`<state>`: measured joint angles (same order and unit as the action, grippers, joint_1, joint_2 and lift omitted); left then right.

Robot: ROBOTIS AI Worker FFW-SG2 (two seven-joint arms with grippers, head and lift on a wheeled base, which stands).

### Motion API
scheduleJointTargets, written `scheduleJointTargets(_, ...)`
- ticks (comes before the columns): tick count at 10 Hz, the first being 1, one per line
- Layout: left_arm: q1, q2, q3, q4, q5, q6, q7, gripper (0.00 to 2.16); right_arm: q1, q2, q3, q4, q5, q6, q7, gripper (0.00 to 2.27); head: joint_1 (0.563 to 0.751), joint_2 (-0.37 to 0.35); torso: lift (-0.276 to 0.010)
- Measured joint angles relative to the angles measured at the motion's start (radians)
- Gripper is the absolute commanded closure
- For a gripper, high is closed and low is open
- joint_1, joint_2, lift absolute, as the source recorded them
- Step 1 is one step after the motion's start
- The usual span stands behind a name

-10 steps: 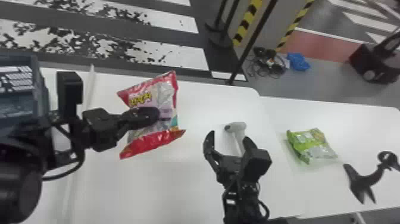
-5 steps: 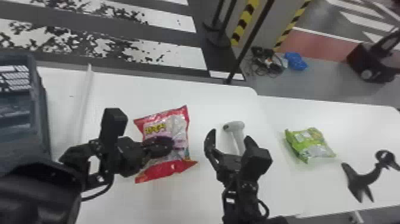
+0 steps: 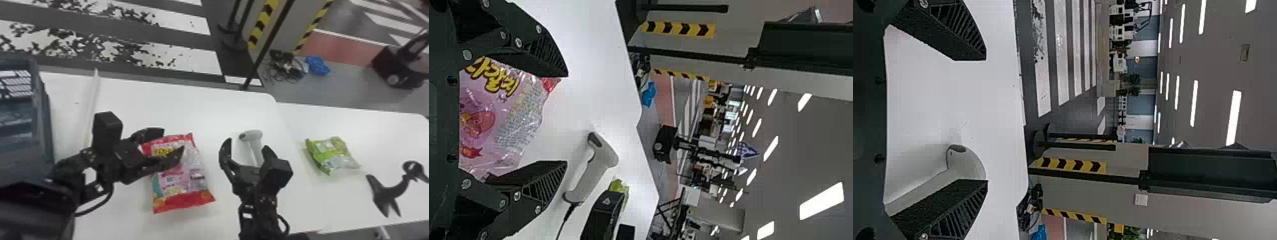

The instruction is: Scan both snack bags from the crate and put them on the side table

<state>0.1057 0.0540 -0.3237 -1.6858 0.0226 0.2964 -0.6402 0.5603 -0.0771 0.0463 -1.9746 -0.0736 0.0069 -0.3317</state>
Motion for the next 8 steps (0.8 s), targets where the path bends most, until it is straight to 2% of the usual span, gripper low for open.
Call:
scheduleJointTargets(2,0.108,0.007,0.106,-0.146,0.003,-0.060,0.016,0.08,0.003,-0.003,0.005,-0.012,0.000,0.011,0.003,0.04,0.695,-0.350,-0.087)
scheduleJointTargets(4,0.237,0.010,0.257,-0.317,0.032,-0.131,0.030,0.08,0.001,-0.013,0.022,-0.027,0.000,0.037,0.015,0.06,0.695,-0.245,-0.087)
scheduleJointTargets(5,0.295,0.010,0.336,-0.375,0.060,-0.193,0.032,0.08,-0.001,-0.021,0.034,-0.035,-0.001,0.047,0.033,0.11,0.695,-0.215,-0.087)
scheduleJointTargets(7,0.400,0.003,0.492,-0.428,0.140,-0.349,0.045,0.08,-0.002,-0.045,0.054,-0.056,-0.012,0.091,0.088,0.41,0.695,-0.075,-0.087)
scheduleJointTargets(8,0.438,-0.001,0.547,-0.436,0.172,-0.394,0.046,0.08,-0.001,-0.053,0.060,-0.066,-0.015,0.109,0.121,0.72,0.695,-0.012,-0.087)
